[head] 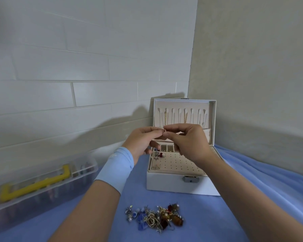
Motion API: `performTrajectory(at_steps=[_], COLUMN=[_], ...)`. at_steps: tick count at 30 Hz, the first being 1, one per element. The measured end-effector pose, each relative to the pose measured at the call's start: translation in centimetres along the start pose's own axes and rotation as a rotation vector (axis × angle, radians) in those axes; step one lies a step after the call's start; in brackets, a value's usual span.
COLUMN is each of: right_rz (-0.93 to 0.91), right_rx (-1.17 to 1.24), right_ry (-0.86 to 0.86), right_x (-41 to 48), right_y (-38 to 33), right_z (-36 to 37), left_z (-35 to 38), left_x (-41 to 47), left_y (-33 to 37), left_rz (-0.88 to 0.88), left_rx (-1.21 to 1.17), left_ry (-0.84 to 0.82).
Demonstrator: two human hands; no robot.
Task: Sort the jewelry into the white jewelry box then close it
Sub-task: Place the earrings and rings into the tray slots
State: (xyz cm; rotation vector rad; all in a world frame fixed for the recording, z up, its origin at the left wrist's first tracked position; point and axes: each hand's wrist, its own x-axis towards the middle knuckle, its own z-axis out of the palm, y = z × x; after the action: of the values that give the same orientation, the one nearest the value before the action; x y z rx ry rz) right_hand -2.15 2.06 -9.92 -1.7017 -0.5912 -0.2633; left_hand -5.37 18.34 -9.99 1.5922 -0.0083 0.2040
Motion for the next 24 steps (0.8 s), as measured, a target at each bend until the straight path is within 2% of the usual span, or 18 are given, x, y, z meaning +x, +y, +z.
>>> performTrajectory(at_steps=[4, 9, 13, 17, 24], right_rz=[-0.049, -0.083, -0.027, -0.041, -0.201], right_rx=[-0.138, -0.437, -0.668, -0.896, -1.001], right_ry=[-0.012, -0.119, -0.213, -0.296, -0.328], right_x=[0.1, 0.2, 0.3, -0.1, -0.5], right_y=[0.7, 1.4, 1.7, 1.6, 1.9], right_z=[0.1, -0.7, -1.5, -1.1, -0.2], left_z=[-0.5, -1.5, -1.5, -0.8, -0.4], left_x=[-0.3, 0.1, 0.7, 0.7, 0.5], left_y=[0.5, 0.2, -0.6, -1.1, -1.2], left_rz=[0.064, 0.158, 0.166, 0.174, 0.185], left_rx=[0.184, 0.616, 0.910, 1.037, 1.081], left_ry=[-0.009, -0.044, -0.065, -0.115, -0.125])
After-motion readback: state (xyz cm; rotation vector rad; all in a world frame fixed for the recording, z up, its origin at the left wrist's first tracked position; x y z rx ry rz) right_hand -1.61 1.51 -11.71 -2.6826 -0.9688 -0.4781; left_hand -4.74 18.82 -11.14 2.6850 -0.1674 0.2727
